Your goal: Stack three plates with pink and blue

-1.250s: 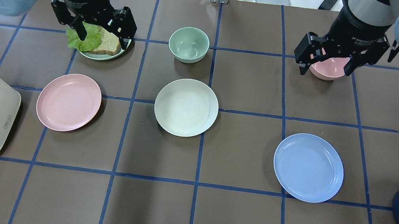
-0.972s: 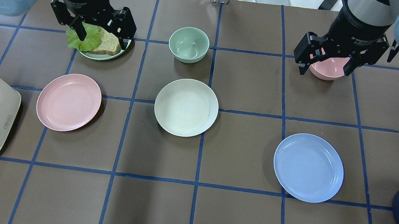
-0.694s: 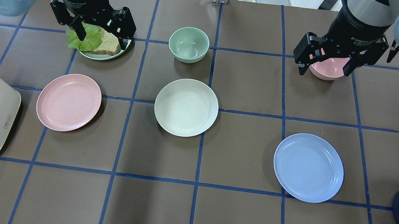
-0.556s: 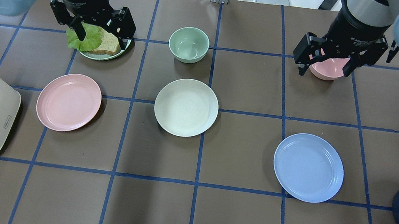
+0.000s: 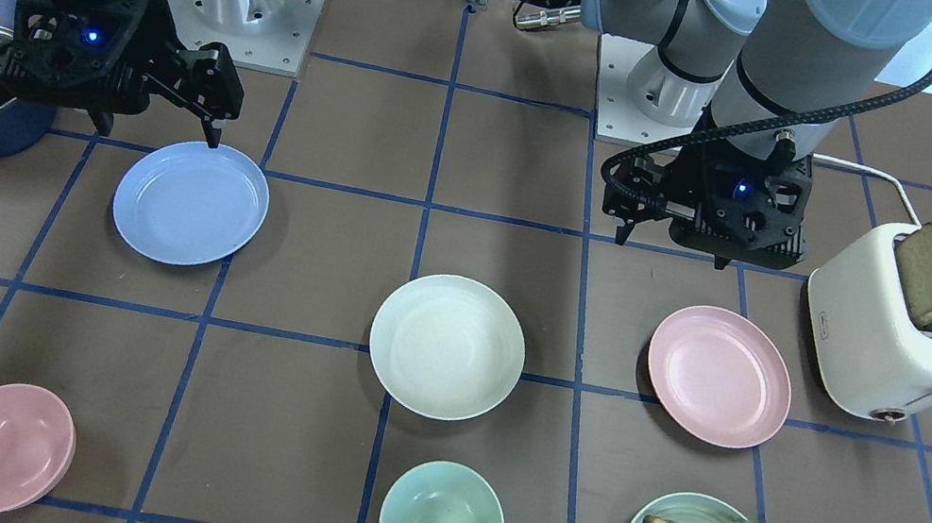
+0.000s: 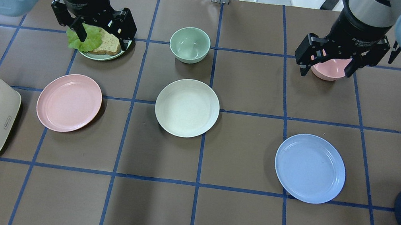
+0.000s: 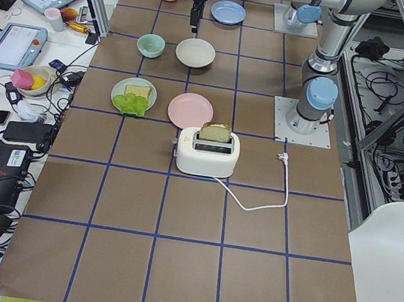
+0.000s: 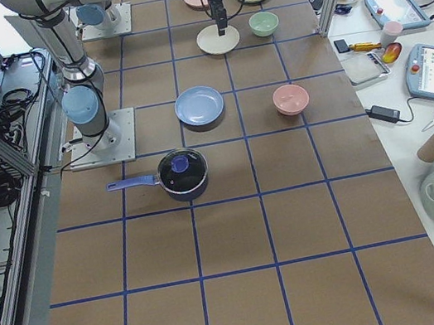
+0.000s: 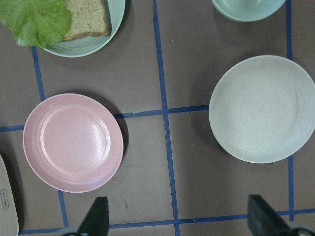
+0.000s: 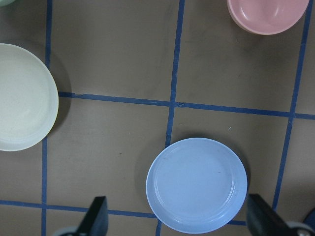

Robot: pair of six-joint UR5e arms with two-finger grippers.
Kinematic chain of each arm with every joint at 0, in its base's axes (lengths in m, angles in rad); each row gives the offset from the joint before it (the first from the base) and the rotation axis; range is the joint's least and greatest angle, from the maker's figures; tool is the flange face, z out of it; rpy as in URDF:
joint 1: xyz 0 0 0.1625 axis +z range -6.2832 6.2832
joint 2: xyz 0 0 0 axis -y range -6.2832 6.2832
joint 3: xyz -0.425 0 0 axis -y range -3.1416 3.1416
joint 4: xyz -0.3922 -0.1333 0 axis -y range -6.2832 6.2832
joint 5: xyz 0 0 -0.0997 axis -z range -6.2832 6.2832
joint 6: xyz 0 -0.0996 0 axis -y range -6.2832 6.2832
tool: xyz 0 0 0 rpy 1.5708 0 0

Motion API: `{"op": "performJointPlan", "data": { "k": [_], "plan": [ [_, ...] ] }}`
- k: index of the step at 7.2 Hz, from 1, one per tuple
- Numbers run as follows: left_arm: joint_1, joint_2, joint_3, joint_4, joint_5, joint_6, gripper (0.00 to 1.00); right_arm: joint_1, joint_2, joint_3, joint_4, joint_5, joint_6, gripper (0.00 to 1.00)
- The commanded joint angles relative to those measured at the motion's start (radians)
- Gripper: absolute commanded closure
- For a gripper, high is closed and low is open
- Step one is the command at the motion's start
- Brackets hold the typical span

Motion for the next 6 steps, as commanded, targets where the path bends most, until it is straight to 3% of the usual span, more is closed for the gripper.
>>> {"op": "performJointPlan", "data": {
  "k": [1, 6],
  "plan": [
    [0.000, 0.010, -0.025, 0.008, -0.001, 0.000, 0.00, -0.003, 0.005, 0.000, 0.003, -0.001, 0.000, 0.00],
    [0.002, 0.012, -0.033, 0.011, -0.001, 0.001, 0.00, -0.006, 0.003, 0.007, -0.003, -0.006, -0.002, 0.00]
  ]
}}
